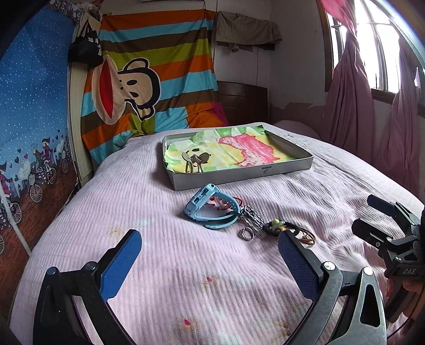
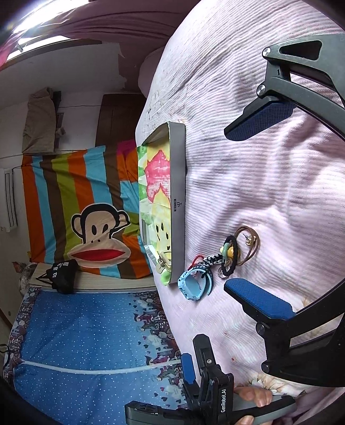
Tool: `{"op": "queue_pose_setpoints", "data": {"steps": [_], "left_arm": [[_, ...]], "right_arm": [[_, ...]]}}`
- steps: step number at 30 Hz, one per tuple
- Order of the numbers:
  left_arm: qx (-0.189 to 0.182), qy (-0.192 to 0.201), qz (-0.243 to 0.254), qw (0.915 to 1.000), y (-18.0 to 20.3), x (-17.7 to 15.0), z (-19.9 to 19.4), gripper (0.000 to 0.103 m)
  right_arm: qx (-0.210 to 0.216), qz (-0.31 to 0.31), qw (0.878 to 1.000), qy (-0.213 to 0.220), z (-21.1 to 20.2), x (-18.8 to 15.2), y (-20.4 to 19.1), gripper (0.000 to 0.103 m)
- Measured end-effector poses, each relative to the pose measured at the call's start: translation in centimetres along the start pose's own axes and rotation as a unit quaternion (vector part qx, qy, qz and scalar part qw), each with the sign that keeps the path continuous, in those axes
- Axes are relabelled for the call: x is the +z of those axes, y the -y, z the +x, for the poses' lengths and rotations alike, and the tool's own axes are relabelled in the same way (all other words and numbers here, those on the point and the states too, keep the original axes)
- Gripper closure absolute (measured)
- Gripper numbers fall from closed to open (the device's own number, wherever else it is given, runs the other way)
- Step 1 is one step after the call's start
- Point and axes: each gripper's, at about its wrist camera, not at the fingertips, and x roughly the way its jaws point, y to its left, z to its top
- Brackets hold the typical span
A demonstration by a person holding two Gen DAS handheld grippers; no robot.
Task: Organize jewelry
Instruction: 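Withdraw both open tools from the tray back toward the remaining jewelry, then grasp the small silver ring with the left tool while the right tool grasps a gold earring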
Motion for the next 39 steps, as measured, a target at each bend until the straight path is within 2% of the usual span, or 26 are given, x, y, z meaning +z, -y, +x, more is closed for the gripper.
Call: {"op": "queue_pose_setpoints", "data": {"steps": [5,9,10,11,13,16,20,22,27,31,39], "left_arm": [[-0.017,-0.025,0.011,0.9995,0.3,0.1,0.8,0.000],[-0.035,-0.041,0.010,0.9985,0.2,0.3,1.4,0.000],[-0.038,-0.044,0.008,0.9982,0.3,0.4,1.6,0.004],[-0.042,-0.049,0.008,0.9979,0.3,0.4,1.8,0.006],[-0.047,-0.060,0.008,0.9971,0.5,0.5,2.4,0.014],[-0.059,-0.077,0.010,0.9952,1.0,0.6,3.4,0.024],[-0.079,-0.101,0.012,0.9916,1.7,0.7,4.7,0.037],[-0.091,-0.116,0.010,0.9891,1.9,0.8,5.5,0.045],[-0.115,-0.145,-0.019,0.9826,1.9,0.7,7.5,0.058],[-0.120,-0.161,-0.044,0.9787,1.8,0.5,8.9,0.064],[-0.124,-0.174,-0.064,0.9747,1.7,0.4,10.7,0.074]], "right_arm": [[0.005,0.001,0.999,-0.041,2.0,0.0,0.2,0.001],[0.013,-0.008,0.999,-0.049,2.8,0.0,0.1,0.002],[0.014,-0.011,0.999,-0.049,2.9,0.1,0.0,0.003],[0.016,-0.014,0.999,-0.050,3.0,0.1,-0.1,0.006],[0.021,-0.016,0.998,-0.055,3.5,0.1,-0.2,0.026],[0.032,-0.011,0.997,-0.072,4.4,0.2,-0.2,0.044],[0.050,-0.007,0.995,-0.089,5.6,0.0,-0.2,0.059],[0.060,-0.008,0.993,-0.098,6.1,-0.1,-0.4,0.069],[0.079,-0.013,0.990,-0.112,7.2,-0.3,-0.9,0.079],[0.091,-0.019,0.988,-0.120,7.9,-0.5,-1.6,0.083],[0.105,-0.026,0.985,-0.132,8.6,-0.9,-2.1,0.089]]}}
